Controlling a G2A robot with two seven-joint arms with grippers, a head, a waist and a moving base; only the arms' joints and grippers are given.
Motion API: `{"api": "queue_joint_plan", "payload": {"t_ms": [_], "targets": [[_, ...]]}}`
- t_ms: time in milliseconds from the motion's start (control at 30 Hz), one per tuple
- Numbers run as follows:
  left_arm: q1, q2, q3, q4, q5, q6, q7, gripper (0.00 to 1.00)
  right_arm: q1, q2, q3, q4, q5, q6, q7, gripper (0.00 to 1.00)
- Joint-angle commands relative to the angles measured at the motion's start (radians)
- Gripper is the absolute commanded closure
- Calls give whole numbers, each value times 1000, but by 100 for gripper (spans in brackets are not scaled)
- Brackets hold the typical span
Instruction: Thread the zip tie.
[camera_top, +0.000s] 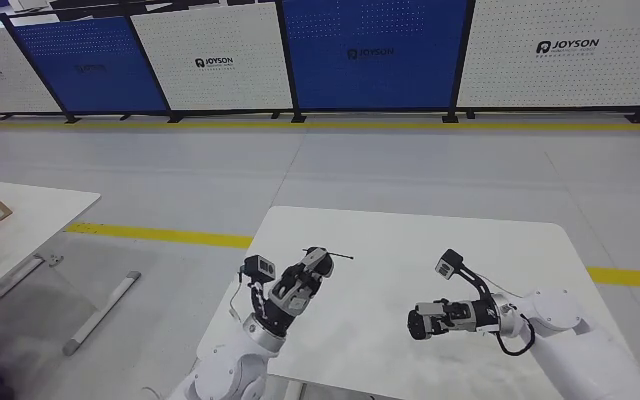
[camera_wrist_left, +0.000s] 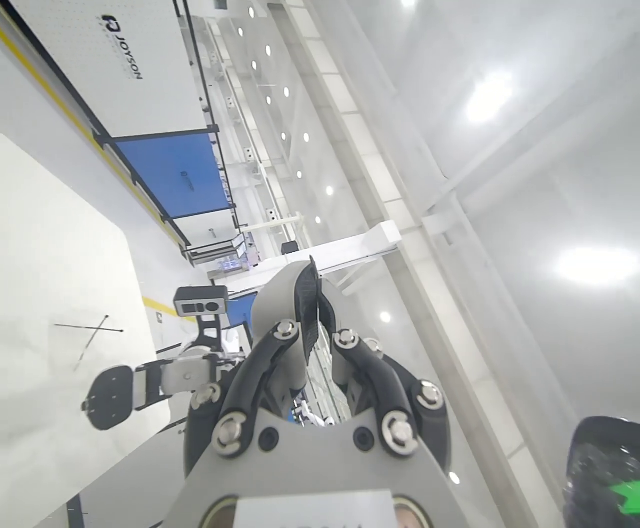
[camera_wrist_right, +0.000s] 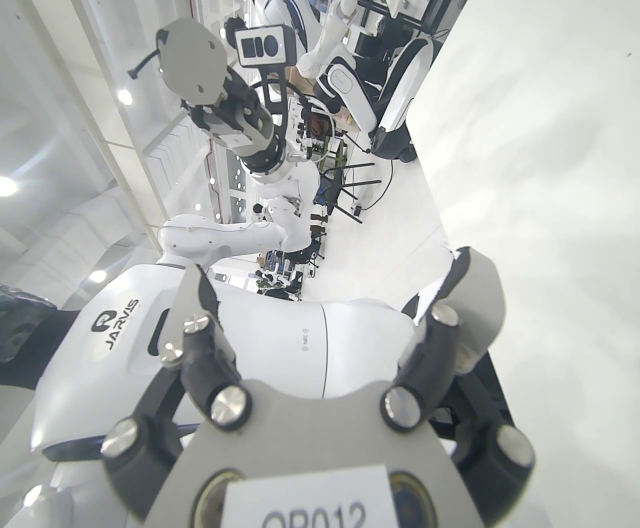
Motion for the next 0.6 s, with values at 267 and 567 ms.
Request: {"api": "queue_joint_plan", "payload": {"t_ms": [267, 567], "targets": [[117, 7, -111, -116, -100, -2, -89, 100, 0, 0, 0, 0, 0, 0, 0, 0], [83, -1, -84, -66, 76, 44, 10, 100, 0, 0, 0, 0, 0, 0, 0, 0]]}}
